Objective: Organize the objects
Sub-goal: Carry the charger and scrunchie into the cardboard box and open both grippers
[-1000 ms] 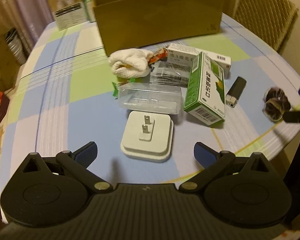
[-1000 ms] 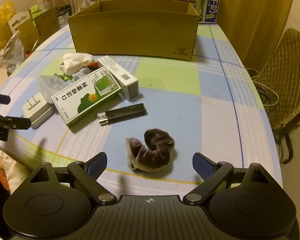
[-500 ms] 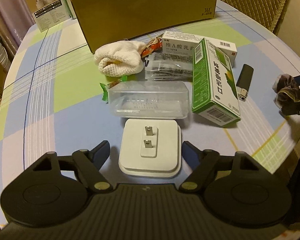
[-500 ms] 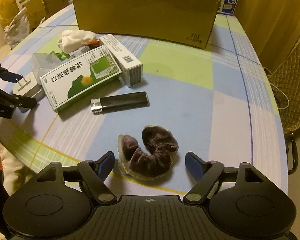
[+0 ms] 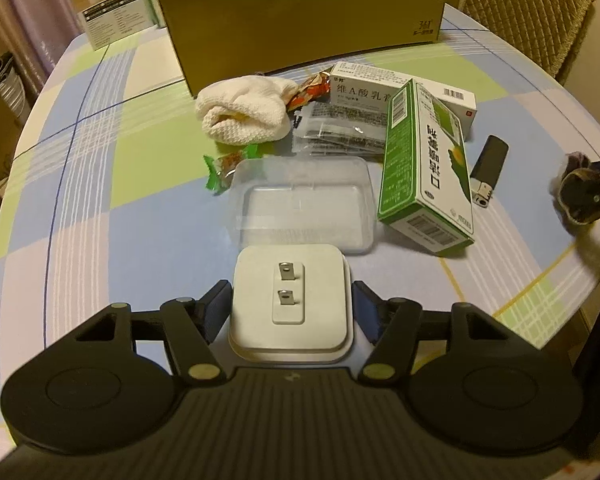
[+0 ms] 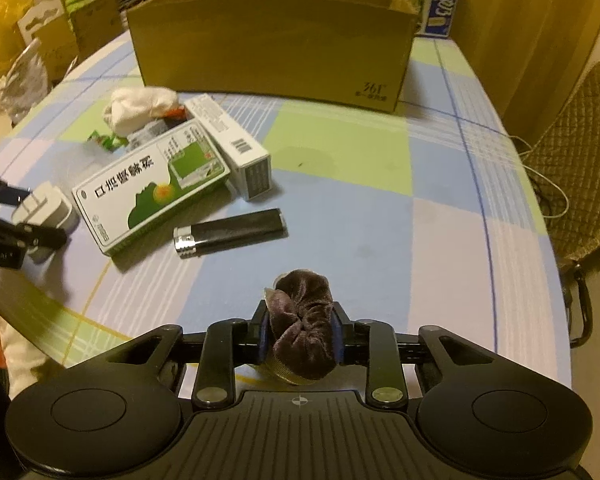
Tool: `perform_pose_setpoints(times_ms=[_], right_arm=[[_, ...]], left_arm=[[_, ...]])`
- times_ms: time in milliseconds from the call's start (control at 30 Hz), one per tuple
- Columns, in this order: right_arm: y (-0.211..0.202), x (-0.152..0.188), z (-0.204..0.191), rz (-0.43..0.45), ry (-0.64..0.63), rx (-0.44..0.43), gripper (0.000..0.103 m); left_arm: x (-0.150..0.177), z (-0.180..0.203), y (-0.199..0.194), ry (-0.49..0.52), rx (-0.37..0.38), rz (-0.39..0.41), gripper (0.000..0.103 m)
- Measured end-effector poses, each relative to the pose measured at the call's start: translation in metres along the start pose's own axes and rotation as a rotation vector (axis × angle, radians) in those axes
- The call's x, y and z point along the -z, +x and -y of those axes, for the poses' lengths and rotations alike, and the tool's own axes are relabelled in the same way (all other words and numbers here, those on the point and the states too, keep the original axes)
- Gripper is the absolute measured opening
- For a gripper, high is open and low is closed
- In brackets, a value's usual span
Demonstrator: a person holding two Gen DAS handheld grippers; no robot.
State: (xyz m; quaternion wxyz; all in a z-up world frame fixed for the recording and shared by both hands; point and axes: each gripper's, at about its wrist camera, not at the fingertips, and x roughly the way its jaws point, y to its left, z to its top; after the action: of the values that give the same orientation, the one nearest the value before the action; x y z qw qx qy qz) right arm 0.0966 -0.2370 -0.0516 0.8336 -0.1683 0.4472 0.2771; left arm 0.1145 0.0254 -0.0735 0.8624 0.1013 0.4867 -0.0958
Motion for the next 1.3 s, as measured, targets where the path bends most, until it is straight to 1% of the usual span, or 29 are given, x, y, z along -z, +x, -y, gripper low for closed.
perform_pose_setpoints(times_ms=[167,300,400,500,633,767,833,933,1033,1133,1300], right_arm=[[-0.012,0.001,0.002,0.026,0.025,0.006,0.026],[-0.019,0.0,0.001,0.04,0.028,-0.001,0.026],[-0.026,-0.007,0.0,0.059,0.031,-0.02,0.026],[-0.036,-0.024,0.0,0.094,0.032,-0.044,0.026],[-0.053,-0.064,0.003,0.158,0.026,-0.086,0.026],[-0.064,-0.116,0.01,0.211,0.013,-0.112,0.026],[-0.064,-0.148,0.014,0.237,0.007,-0.118,0.026],[-0.056,-0.191,0.022,0.252,0.022,-0.128,0.026],[-0.042,-0.226,0.031,0.253,0.047,-0.132,0.026],[-0.022,-0.255,0.038,0.243,0.08,-0.145,0.026],[0.01,-0.283,0.048,0.222,0.102,-0.145,0.026]], left_arm=[[0.006,-0.003,-0.011,-0.038,-0.013,0.003,0.06],[0.006,-0.006,-0.026,-0.042,-0.045,0.019,0.06],[-0.003,-0.008,-0.041,-0.033,-0.056,0.046,0.06],[-0.022,-0.013,-0.055,-0.03,-0.061,0.077,0.06],[-0.058,-0.017,-0.076,-0.037,-0.052,0.134,0.06],[-0.108,-0.024,-0.09,-0.034,-0.043,0.193,0.06],[-0.134,-0.027,-0.093,-0.034,-0.039,0.218,0.06],[-0.172,-0.031,-0.094,-0.036,-0.043,0.254,0.06],[-0.206,-0.036,-0.087,-0.037,-0.044,0.273,0.06],[-0.232,-0.041,-0.07,-0.03,-0.057,0.269,0.06],[-0.262,-0.049,-0.037,-0.024,-0.06,0.248,0.06]])
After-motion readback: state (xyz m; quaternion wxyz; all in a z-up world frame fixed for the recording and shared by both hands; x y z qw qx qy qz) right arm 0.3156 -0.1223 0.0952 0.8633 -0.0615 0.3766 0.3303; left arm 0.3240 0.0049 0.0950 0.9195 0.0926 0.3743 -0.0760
